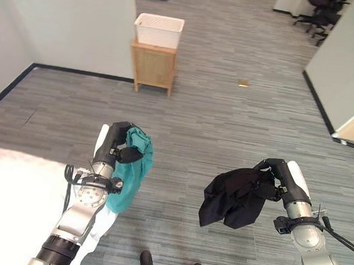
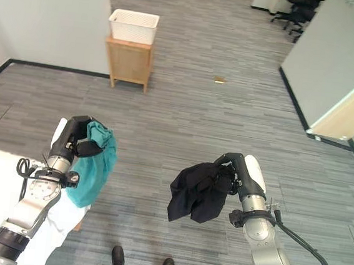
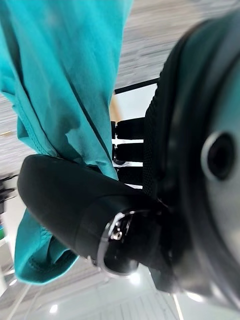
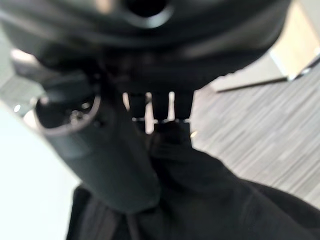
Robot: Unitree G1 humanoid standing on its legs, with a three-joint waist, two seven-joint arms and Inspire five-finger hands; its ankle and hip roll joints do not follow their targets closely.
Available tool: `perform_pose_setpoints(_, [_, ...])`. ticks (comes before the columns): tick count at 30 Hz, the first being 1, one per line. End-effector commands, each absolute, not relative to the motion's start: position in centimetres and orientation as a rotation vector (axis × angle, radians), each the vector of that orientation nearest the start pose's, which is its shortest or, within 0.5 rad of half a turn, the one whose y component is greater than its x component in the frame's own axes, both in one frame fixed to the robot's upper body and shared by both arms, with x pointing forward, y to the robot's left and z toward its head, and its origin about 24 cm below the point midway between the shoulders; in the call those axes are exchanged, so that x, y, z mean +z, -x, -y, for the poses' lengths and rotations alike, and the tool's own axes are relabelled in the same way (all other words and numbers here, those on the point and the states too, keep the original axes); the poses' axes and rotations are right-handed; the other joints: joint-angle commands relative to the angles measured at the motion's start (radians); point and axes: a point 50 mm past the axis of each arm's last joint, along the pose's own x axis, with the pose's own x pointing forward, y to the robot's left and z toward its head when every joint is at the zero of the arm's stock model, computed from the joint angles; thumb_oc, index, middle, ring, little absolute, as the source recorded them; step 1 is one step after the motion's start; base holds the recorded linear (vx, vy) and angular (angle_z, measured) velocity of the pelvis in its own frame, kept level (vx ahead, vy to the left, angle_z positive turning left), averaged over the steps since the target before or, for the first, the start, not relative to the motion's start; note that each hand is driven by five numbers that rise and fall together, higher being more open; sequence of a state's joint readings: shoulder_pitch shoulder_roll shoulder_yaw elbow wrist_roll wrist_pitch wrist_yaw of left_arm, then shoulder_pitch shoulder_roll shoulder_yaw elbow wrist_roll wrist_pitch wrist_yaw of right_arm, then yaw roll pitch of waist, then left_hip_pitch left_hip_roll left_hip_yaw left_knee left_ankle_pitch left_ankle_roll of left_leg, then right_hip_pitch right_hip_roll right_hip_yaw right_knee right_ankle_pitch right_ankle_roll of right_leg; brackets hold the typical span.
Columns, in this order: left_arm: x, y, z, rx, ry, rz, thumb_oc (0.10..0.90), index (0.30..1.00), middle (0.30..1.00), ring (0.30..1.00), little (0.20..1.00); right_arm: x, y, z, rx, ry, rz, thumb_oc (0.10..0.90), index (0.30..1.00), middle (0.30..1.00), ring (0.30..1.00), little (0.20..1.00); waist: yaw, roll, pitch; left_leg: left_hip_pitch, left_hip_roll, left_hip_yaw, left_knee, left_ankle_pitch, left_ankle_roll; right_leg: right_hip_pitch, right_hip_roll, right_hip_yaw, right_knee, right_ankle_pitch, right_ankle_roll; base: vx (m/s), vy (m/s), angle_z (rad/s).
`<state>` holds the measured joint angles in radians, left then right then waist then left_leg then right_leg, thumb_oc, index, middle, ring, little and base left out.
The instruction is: Pick up bed clothes into laundry basket.
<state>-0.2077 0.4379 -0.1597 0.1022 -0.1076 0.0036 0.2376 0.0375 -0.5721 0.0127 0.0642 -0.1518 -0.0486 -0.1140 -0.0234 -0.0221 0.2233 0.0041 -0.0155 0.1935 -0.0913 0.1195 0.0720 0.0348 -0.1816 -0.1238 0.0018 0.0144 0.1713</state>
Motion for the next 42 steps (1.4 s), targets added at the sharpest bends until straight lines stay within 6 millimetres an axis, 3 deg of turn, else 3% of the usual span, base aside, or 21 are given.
perform_pose_setpoints(1, [12.0, -30.0, -17.6, 0.039, -0.271, 0.338, 0.400, 0.300, 0.300, 0.300, 0.300, 10.6, -25.7, 26.4, -0.182, 0.741, 0.210, 0.400, 0.300, 0.300, 0.300, 0.300, -0.005, -0.007, -0.127, 0.079, 0.064, -0.017, 0.004, -0.118, -0.106, -0.030, -0.011, -0.044, 0.022, 0.089, 0.004, 0.13, -0.123, 0.31])
perform_pose_setpoints(9, [9.8, -28.1, -18.2, 0.046, -0.239, 0.265, 0.400, 0.300, 0.300, 0.300, 0.300, 9.1, -25.2, 25.9, -0.133, 0.725, 0.152, 0.400, 0.300, 0.300, 0.300, 0.300, -0.003, 0.003, -0.169, 0.111, 0.080, -0.004, 0.004, -0.123, -0.126, 0.053, 0.006, -0.056, -0.088, 0.083, -0.005, 0.10, -0.092, -0.01])
perform_pose_setpoints(10, [10.7, -31.5, -24.5, 0.129, -0.198, 0.142, 0.400, 0.300, 0.300, 0.300, 0.300, 8.7, -27.4, 31.3, -0.305, 0.460, -0.020, 0.400, 0.300, 0.300, 0.300, 0.300, -0.057, 0.025, -0.113, 0.104, 0.153, 0.274, 0.033, -0.083, -0.189, 0.037, -0.015, -0.188, -0.089, 0.014, -0.013, 0.00, 0.000, 0.00])
perform_pose_setpoints(16, [10.0, -31.4, -24.6, 0.121, -0.212, 0.103, 0.400, 0.300, 0.300, 0.300, 0.300, 7.9, -26.9, 31.7, -0.310, 0.473, -0.068, 0.400, 0.300, 0.300, 0.300, 0.300, -0.056, 0.026, -0.145, 0.127, 0.154, 0.258, 0.004, -0.099, -0.183, 0.063, -0.013, -0.215, -0.089, 0.025, -0.004, 0.00, 0.016, 0.19])
perform_pose_setpoints(20, [9.8, -31.2, -24.6, 0.116, -0.222, 0.099, 0.400, 0.300, 0.300, 0.300, 0.300, 8.7, -27.3, 31.5, -0.278, 0.499, -0.039, 0.400, 0.300, 0.300, 0.300, 0.300, -0.049, 0.015, -0.149, 0.137, 0.155, 0.258, 0.004, -0.102, -0.181, 0.071, -0.017, -0.219, -0.089, 0.036, 0.000, 0.01, 0.052, -0.08])
perform_pose_setpoints(21, [10.2, -31.2, -24.4, 0.105, -0.212, 0.120, 0.400, 0.300, 0.300, 0.300, 0.300, 10.0, -27.8, 31.6, -0.259, 0.548, 0.001, 0.400, 0.300, 0.300, 0.300, 0.300, -0.042, 0.004, -0.148, 0.140, 0.151, 0.255, 0.004, -0.112, -0.174, 0.081, -0.018, -0.223, -0.089, 0.040, 0.002, 0.04, 0.071, -0.02])
perform_pose_setpoints(22, [10.2, -31.2, -24.4, 0.105, -0.211, 0.121, 0.400, 0.300, 0.300, 0.300, 0.300, 10.0, -27.9, 31.6, -0.258, 0.549, 0.002, 0.400, 0.300, 0.300, 0.300, 0.300, -0.043, 0.004, -0.147, 0.141, 0.150, 0.255, 0.004, -0.113, -0.173, 0.082, -0.018, -0.224, -0.089, 0.040, 0.002, 0.04, 0.106, 0.03])
perform_pose_setpoints(24, [10.4, -31.2, -24.0, 0.083, -0.190, 0.130, 0.400, 0.300, 0.300, 0.300, 0.300, 11.2, -28.3, 31.5, -0.240, 0.591, 0.041, 0.400, 0.300, 0.300, 0.300, 0.300, -0.039, -0.007, -0.134, 0.146, 0.142, 0.246, 0.008, -0.123, -0.160, 0.083, -0.021, -0.218, -0.050, 0.044, 0.004, 0.01, 0.091, 0.02])
perform_pose_setpoints(26, [11.0, -31.4, -23.8, 0.060, -0.209, 0.149, 0.400, 0.300, 0.300, 0.300, 0.300, 12.5, -29.0, 30.7, -0.199, 0.625, 0.097, 0.400, 0.300, 0.300, 0.300, 0.300, -0.032, -0.014, -0.110, 0.160, 0.126, 0.240, 0.007, -0.145, -0.133, 0.023, -0.044, -0.198, 0.098, 0.056, 0.031, 0.02, 0.166, -0.04])
perform_pose_setpoints(27, [11.5, -31.5, -23.7, 0.055, -0.226, 0.165, 0.400, 0.300, 0.300, 0.300, 0.300, 13.7, -29.8, 30.2, -0.187, 0.657, 0.142, 0.400, 0.300, 0.300, 0.300, 0.300, -0.033, -0.006, -0.083, 0.182, 0.116, 0.234, 0.004, -0.163, -0.108, -0.051, -0.083, -0.168, 0.285, 0.135, 0.083, 0.03, 0.178, -0.21])
perform_pose_setpoints(28, [11.6, -31.5, -23.7, 0.057, -0.225, 0.167, 0.400, 0.300, 0.300, 0.300, 0.300, 13.8, -29.9, 30.2, -0.186, 0.658, 0.144, 0.400, 0.300, 0.300, 0.300, 0.300, -0.031, -0.007, -0.081, 0.181, 0.113, 0.239, 0.004, -0.165, -0.106, -0.060, -0.088, -0.161, 0.297, 0.131, 0.084, 0.08, 0.220, -0.47])
perform_pose_setpoints(29, [12.6, -31.7, -23.9, 0.067, -0.256, 0.200, 0.400, 0.300, 0.300, 0.300, 0.300, 15.3, -30.3, 29.5, -0.187, 0.669, 0.218, 0.400, 0.300, 0.300, 0.300, 0.300, -0.041, 0.018, -0.051, 0.202, 0.136, 0.224, 0.004, -0.176, -0.096, -0.141, -0.091, -0.142, 0.454, 0.157, 0.091, 0.04, 0.097, -0.48])
perform_pose_setpoints(31, [12.8, -31.8, -23.9, 0.072, -0.257, 0.210, 0.400, 0.300, 0.300, 0.300, 0.300, 15.9, -30.3, 29.2, -0.192, 0.663, 0.252, 0.400, 0.300, 0.300, 0.300, 0.300, -0.044, 0.017, -0.045, 0.212, 0.130, 0.219, 0.004, -0.189, -0.094, -0.183, -0.097, -0.129, 0.495, 0.143, 0.091, 0.14, 0.081, -0.16])
perform_pose_setpoints(32, [13.0, -31.9, -23.8, 0.071, -0.254, 0.219, 0.400, 0.300, 0.300, 0.300, 0.300, 16.5, -30.2, 29.1, -0.202, 0.653, 0.283, 0.400, 0.300, 0.300, 0.300, 0.300, -0.048, 0.015, -0.047, 0.220, 0.122, 0.212, 0.004, -0.203, -0.097, -0.199, -0.098, -0.132, 0.469, 0.124, 0.085, 0.40, 0.001, 0.03])
perform_pose_setpoints(34, [13.8, -32.0, -23.3, 0.057, -0.259, 0.258, 0.400, 0.300, 0.300, 0.300, 0.300, 18.3, -29.8, 29.0, -0.243, 0.690, 0.377, 0.400, 0.300, 0.300, 0.300, 0.300, -0.064, 0.005, -0.051, 0.248, 0.115, 0.192, 0.004, -0.233, -0.124, -0.207, -0.087, -0.178, 0.191, 0.089, 0.060, 0.42, -0.102, 0.19])
perform_pose_setpoints(35, [13.8, -32.0, -23.2, 0.056, -0.259, 0.258, 0.400, 0.300, 0.300, 0.300, 0.300, 18.3, -29.8, 29.1, -0.245, 0.692, 0.377, 0.400, 0.300, 0.300, 0.300, 0.300, -0.065, 0.009, -0.050, 0.250, 0.121, 0.189, 0.004, -0.235, -0.126, -0.194, -0.081, -0.186, 0.174, 0.094, 0.060, 0.33, -0.166, 0.46])
perform_pose_setpoints(36, [14.4, -32.4, -22.9, 0.050, -0.269, 0.281, 0.400, 0.300, 0.300, 0.300, 0.300, 18.8, -29.5, 29.0, -0.262, 0.701, 0.412, 0.400, 0.300, 0.300, 0.300, 0.300, -0.074, 0.006, -0.046, 0.272, 0.131, 0.184, 0.004, -0.250, -0.146, -0.214, -0.078, -0.206, 0.025, 0.127, 0.064, 0.27, -0.164, 0.42])
perform_pose_setpoints(37, [14.8, -32.6, -22.8, 0.049, -0.274, 0.294, 0.400, 0.300, 0.300, 0.300, 0.300, 19.1, -29.4, 28.7, -0.258, 0.703, 0.430, 0.400, 0.300, 0.300, 0.300, 0.300, -0.078, 0.000, -0.046, 0.277, 0.135, 0.181, 0.004, -0.251, -0.157, -0.227, -0.083, -0.207, -0.032, 0.135, 0.067, 0.56, -0.368, 0.32])
perform_pose_setpoints(38, [16.0, -33.2, -22.7, 0.066, -0.294, 0.328, 0.400, 0.300, 0.300, 0.300, 0.300, 19.5, -28.9, 28.5, -0.280, 0.700, 0.471, 0.400, 0.300, 0.300, 0.300, 0.300, -0.094, 0.000, -0.041, 0.315, 0.168, 0.188, 0.004, -0.271, -0.189, -0.291, -0.110, -0.204, -0.089, 0.163, 0.083, 0.80, -0.489, 0.12])
perform_pose_setpoints(39, [16.7, -33.5, -22.5, 0.062, -0.314, 0.362, 0.400, 0.300, 0.300, 0.300, 0.300, 19.5, -28.0, 28.3, -0.274, 0.727, 0.491, 0.400, 0.300, 0.300, 0.300, 0.300, -0.110, -0.002, -0.049, 0.354, 0.181, 0.174, 0.004, -0.314, -0.212, -0.311, -0.123, -0.179, -0.089, 0.161, 0.088, 0.73, -0.424, 0.27])
perform_pose_setpoints(42, [16.3, -33.2, -21.9, 0.053, -0.320, 0.361, 0.400, 0.300, 0.300, 0.300, 0.300, 18.8, -27.4, 28.7, -0.278, 0.751, 0.464, 0.400, 0.300, 0.300, 0.300, 0.300, -0.141, -0.007, -0.070, 0.396, 0.183, 0.160, 0.004, -0.297, -0.228, -0.278, -0.115, -0.156, -0.084, 0.210, 0.071, 0.68, -0.361, 1.21])
